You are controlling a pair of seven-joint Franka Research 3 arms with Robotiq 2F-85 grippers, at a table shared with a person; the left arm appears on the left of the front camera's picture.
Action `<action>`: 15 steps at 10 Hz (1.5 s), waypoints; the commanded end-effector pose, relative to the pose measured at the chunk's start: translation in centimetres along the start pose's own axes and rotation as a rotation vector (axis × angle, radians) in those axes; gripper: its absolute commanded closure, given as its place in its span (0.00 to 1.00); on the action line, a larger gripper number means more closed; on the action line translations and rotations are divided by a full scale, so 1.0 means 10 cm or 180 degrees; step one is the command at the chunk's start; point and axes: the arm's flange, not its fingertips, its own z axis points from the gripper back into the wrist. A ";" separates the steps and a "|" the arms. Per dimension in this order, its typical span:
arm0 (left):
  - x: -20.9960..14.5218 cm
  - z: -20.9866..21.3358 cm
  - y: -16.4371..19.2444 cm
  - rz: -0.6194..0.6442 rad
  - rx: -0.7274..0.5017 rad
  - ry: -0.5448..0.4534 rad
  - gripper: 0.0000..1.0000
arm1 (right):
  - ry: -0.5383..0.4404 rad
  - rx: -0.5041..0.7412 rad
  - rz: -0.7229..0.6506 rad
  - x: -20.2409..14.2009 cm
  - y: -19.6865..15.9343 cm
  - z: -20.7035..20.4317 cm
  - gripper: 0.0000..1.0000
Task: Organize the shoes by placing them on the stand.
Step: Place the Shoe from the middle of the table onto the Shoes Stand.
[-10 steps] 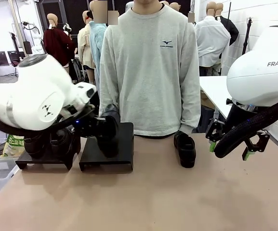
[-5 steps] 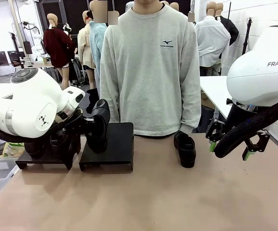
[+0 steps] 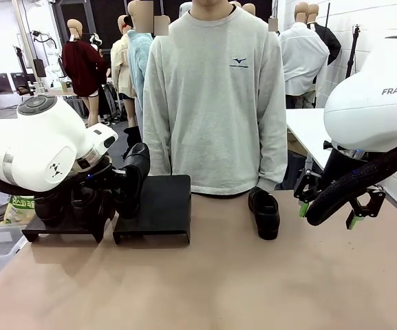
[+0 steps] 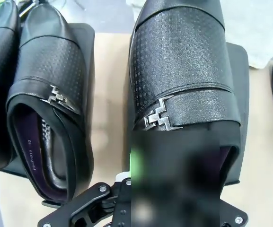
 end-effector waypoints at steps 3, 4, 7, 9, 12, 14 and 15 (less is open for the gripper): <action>0.04 -0.17 -0.11 0.0030 0.0109 0.0081 1.00 | 0.0013 -0.0002 0.0036 0.00 -0.01 0.00 0.00; 0.03 -0.20 -0.11 0.0043 0.0120 0.0100 1.00 | 0.0013 -0.0002 0.0036 0.00 -0.01 0.00 0.00; -0.03 -0.33 -0.11 0.0220 0.0144 0.0180 1.00 | 0.0013 -0.0002 0.0036 0.00 -0.01 0.00 0.00; -0.04 -0.36 -0.08 0.0337 0.0151 0.0202 1.00 | 0.0013 -0.0002 0.0036 0.00 -0.01 0.00 0.00; -0.08 -0.42 -0.08 0.0399 0.0176 0.0296 1.00 | 0.0013 -0.0002 0.0036 0.00 -0.01 0.00 0.00; -0.06 -0.38 -0.06 0.0421 0.0165 0.0287 0.73 | 0.0013 -0.0002 0.0036 0.00 -0.01 0.00 0.00; -0.05 -0.36 -0.05 0.0440 0.0164 0.0269 0.53 | 0.0013 -0.0002 0.0036 0.00 -0.01 0.00 0.00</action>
